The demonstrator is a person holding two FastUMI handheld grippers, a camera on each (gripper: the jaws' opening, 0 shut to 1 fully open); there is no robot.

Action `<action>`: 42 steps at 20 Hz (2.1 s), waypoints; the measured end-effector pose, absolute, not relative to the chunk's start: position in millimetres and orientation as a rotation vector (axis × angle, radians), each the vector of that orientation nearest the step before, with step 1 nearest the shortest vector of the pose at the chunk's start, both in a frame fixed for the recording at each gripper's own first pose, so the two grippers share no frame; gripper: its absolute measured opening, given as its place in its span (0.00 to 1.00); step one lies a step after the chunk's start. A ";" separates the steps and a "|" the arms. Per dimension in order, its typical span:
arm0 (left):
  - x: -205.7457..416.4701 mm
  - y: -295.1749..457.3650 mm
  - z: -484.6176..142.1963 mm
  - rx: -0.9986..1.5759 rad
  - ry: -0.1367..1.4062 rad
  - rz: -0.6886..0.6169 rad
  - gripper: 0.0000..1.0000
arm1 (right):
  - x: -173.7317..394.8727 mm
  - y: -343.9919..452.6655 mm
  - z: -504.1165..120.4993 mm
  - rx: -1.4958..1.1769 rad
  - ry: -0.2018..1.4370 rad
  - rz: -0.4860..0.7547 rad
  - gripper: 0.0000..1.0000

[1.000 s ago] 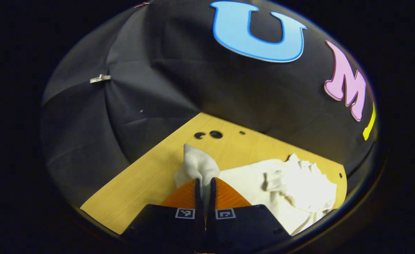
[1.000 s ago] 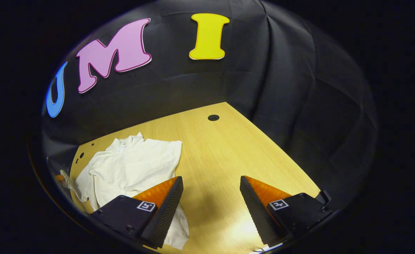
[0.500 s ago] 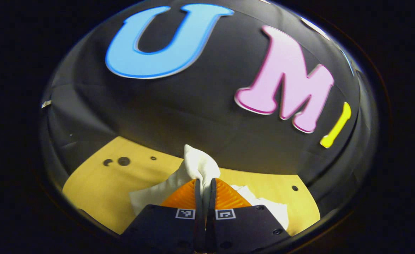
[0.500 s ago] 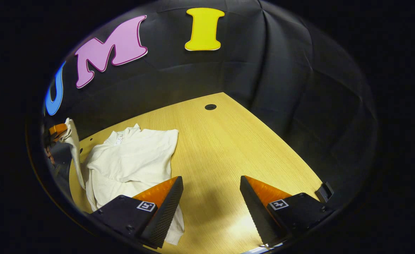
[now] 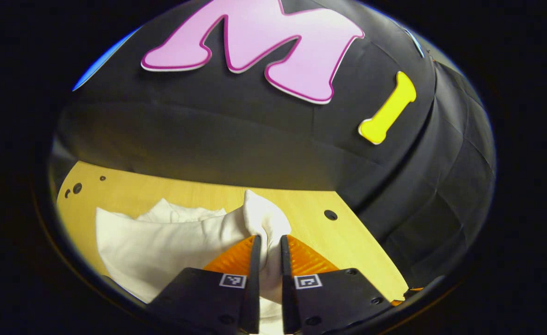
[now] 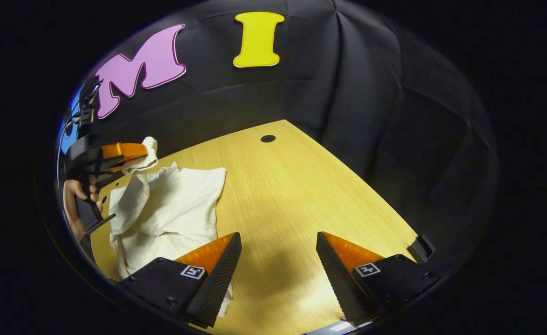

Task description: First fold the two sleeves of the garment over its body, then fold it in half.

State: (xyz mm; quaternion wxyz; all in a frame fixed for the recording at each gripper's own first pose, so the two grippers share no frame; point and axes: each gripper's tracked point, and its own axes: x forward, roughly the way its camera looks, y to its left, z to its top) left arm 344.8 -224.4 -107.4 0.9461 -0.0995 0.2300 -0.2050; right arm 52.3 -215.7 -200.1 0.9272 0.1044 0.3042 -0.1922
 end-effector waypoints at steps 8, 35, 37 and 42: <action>266.7 -168.0 -154.6 -0.020 0.530 -0.469 0.98 | 58.9 -171.2 -216.3 0.279 0.637 -0.279 0.99; 73.7 41.6 -308.4 0.044 0.802 -0.076 0.80 | 16.7 -36.3 -323.3 0.135 0.981 -0.133 0.83; 76.5 31.9 -306.8 0.048 0.787 -0.087 0.63 | 19.6 -28.2 -322.9 0.133 0.984 -0.094 0.53; 77.7 23.5 -306.6 0.039 0.795 -0.080 0.17 | 25.1 -20.4 -320.7 0.219 0.999 -0.020 0.11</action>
